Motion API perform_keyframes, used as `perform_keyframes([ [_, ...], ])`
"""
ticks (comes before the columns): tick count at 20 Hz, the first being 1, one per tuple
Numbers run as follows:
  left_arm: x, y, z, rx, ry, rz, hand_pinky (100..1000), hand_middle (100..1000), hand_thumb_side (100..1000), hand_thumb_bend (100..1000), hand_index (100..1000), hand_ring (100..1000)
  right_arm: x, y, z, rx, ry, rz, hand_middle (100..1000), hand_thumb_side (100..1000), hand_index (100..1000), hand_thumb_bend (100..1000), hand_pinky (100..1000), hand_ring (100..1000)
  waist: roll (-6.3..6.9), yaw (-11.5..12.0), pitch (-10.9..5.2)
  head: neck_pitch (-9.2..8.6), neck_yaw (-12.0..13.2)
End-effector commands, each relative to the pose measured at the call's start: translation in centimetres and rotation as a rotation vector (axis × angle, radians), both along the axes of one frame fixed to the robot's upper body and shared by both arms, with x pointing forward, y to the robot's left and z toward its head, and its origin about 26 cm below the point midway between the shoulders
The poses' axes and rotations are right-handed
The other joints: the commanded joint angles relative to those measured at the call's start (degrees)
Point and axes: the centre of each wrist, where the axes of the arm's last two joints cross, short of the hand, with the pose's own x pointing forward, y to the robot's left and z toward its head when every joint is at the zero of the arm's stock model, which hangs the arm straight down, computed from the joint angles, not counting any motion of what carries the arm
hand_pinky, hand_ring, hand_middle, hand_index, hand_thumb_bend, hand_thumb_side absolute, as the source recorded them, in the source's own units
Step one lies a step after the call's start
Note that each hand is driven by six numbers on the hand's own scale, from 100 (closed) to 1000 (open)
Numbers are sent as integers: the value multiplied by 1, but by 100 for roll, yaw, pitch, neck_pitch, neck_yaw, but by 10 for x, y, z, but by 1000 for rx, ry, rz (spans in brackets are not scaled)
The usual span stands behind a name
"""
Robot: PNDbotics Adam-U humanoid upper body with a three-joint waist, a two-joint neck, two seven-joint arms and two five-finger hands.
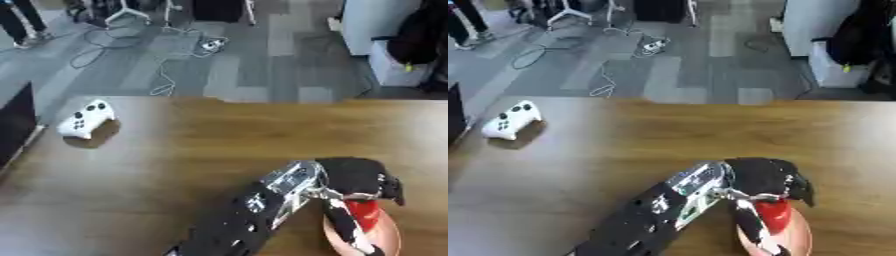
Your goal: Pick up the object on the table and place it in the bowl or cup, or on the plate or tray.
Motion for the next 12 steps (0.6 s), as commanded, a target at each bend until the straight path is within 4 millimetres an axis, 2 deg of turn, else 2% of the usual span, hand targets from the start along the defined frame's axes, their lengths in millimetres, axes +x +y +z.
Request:
perform_keyframes([
  [1, 0, 1, 20, -14, -48, -11, 1000, 851, 782, 555, 887, 970, -1, -4, 5, -10, -19, 0, 599, 940, 964, 100, 598, 711, -68, 15, -118, 39, 41],
  [7, -2, 2, 27, -22, -61, -29, 1000, 861, 770, 557, 888, 1000, -3, -6, 3, -9, -14, -6, 599, 935, 964, 100, 599, 710, -115, 91, -174, 62, 17],
  [12, -3, 18, 41, -83, -79, -9, 1000, 869, 760, 556, 893, 991, -6, -8, 1, -11, -5, -16, 599, 934, 965, 100, 599, 710, -128, 180, -224, 90, -37],
])
